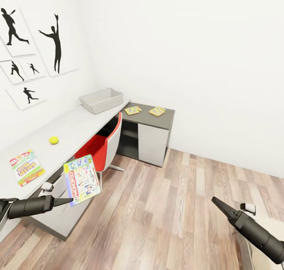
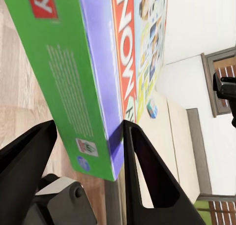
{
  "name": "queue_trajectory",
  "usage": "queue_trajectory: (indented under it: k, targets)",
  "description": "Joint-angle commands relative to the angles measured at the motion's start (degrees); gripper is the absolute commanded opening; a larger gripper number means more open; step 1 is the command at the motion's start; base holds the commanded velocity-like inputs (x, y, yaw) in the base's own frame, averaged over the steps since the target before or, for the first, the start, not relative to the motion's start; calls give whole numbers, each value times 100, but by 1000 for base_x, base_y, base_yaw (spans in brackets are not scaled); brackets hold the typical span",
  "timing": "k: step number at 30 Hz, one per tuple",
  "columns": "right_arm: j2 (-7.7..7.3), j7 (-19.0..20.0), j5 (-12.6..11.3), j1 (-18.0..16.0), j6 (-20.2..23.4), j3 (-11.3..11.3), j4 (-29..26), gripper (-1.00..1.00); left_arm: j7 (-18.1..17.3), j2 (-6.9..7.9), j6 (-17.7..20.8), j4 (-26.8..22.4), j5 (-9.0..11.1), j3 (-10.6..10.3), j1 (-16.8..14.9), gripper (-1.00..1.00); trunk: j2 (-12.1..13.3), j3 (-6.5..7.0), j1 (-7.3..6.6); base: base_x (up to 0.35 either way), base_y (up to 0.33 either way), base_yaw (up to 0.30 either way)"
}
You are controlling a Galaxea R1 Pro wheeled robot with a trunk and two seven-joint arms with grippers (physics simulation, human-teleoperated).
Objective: Put all the toys in the child's room - the three board games (two on the bed and one on the table), the two jigsaw puzzles on the table, and the tennis ball on the table - inside the toy box on the table in the child's room.
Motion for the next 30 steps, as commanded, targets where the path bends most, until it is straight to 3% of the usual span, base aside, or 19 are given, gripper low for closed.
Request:
queue_trajectory:
  k: [1, 30]
  targets:
    - [-1, 6, -17, -4, 31, -4, 0, 100, -23, 1, 55, -2, 3, 0, -5, -100, -10, -1, 7, 329, -60, 87]
    - [-8, 1, -18, -4, -38, -12, 56, 100, -23, 1, 46, -2, 3, 1, -5, -100, -10, 44, 7, 329, -31, 21]
